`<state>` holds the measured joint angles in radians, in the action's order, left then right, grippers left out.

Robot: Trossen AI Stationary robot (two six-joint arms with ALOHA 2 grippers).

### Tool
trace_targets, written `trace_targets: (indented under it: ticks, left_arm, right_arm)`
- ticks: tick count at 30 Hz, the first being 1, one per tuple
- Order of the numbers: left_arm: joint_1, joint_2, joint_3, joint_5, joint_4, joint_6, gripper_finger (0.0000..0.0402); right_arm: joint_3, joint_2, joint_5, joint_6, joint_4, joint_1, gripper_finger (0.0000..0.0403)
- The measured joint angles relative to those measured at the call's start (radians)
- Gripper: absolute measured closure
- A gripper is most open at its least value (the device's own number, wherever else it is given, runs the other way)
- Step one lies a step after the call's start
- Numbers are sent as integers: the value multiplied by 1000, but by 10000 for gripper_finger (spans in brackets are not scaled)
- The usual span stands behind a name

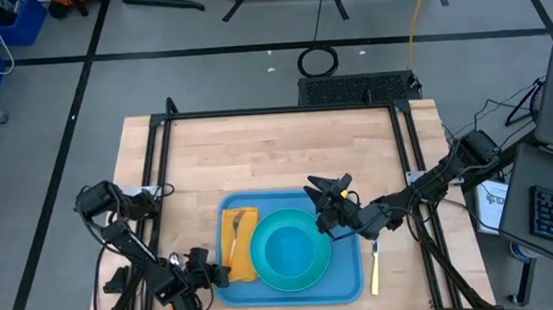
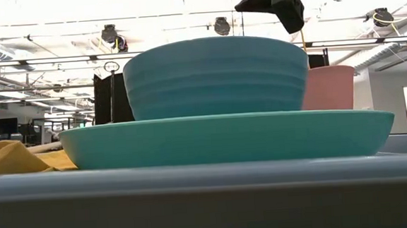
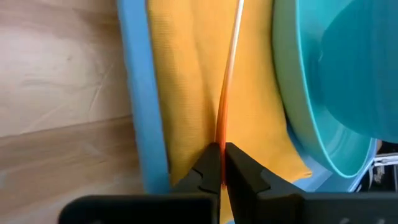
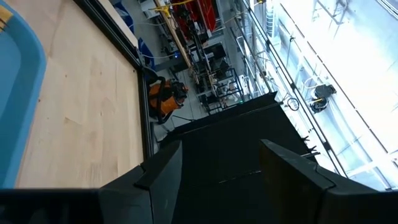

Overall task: Set up tray
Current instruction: Put the orange fork on top of the yellow napkin to the left of the light blue plate, then put the orange spoon on top of the yellow napkin to the right of the orange fork

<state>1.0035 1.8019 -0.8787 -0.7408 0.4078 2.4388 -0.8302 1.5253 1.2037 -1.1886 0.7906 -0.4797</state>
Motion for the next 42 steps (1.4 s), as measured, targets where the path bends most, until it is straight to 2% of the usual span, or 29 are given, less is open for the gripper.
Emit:
trace_targets:
  ticks: [16,23,26,28,33,37,42]
  left_arm:
    - [4,0,0,6,8,21,321]
    - [42,-1,0,-23,7,6,317]
    - [67,-2,0,-42,6,6,316]
    - [83,-4,0,-87,11,4,316]
    - [106,-5,0,-302,25,-31,316]
    - [118,-5,0,-431,45,-83,316]
    - [121,-6,-1,-620,77,-137,316]
  right_arm:
    - [0,0,0,0,1,0,202]
    - [0,0,-5,14,-12,0,202]
    - [0,0,-37,23,15,0,202]
    - [0,0,-77,21,62,0,202]
    - [-3,0,-214,56,189,0,215]
    - [-37,0,-248,59,186,1,244]
    - [-70,0,-357,126,152,24,283]
